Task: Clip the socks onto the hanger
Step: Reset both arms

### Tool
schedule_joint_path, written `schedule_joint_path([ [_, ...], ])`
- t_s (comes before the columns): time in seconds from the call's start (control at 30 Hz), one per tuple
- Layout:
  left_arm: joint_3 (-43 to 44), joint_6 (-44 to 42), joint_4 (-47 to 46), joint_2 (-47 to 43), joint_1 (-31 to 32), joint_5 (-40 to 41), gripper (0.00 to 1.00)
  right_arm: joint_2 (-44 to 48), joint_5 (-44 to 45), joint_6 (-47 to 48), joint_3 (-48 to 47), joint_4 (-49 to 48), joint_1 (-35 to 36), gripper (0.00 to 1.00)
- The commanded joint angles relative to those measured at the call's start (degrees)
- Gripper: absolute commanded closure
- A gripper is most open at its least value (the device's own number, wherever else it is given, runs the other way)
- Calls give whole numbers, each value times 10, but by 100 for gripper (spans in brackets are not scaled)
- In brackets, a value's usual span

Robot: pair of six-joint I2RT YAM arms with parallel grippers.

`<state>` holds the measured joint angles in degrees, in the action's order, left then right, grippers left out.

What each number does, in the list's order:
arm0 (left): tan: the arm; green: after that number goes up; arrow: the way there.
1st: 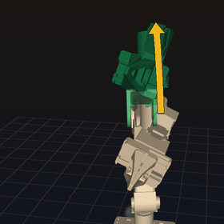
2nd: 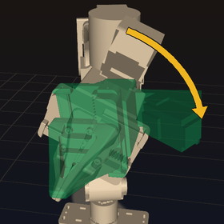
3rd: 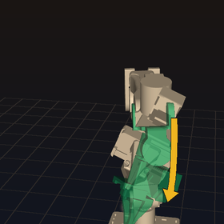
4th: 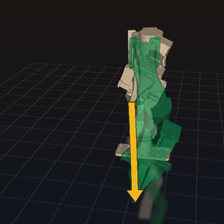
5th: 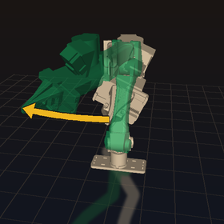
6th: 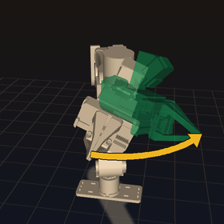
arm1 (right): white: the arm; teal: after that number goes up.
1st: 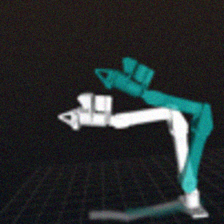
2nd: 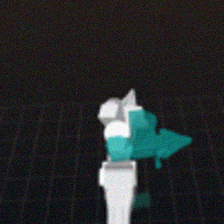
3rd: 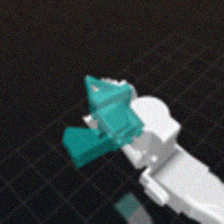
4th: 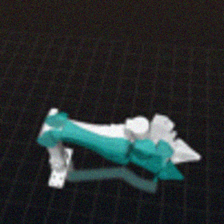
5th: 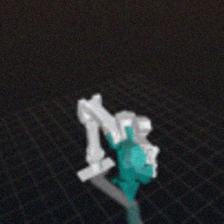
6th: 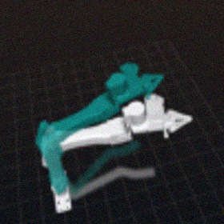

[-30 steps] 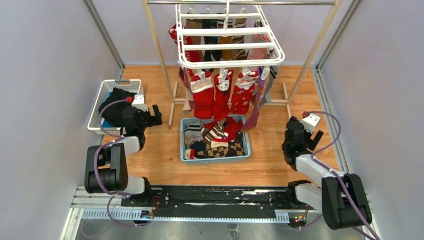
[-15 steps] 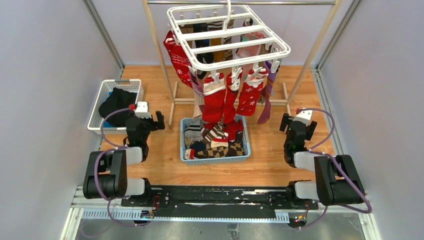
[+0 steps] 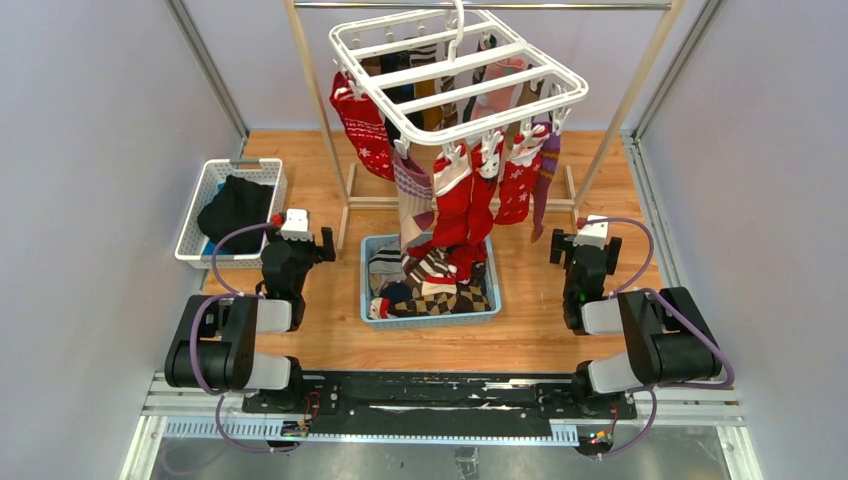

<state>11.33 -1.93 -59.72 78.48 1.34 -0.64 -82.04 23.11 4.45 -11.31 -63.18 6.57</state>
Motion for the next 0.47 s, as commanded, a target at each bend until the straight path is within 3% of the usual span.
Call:
schedule_joint_path([
  [0.0, 2, -3, -10, 1, 1, 22, 0, -4, -4, 11, -2, -15, -7, 4],
  [0.43, 1, -3, -15, 2, 1, 22, 0, -4, -5, 10, -3, -13, -8, 3],
])
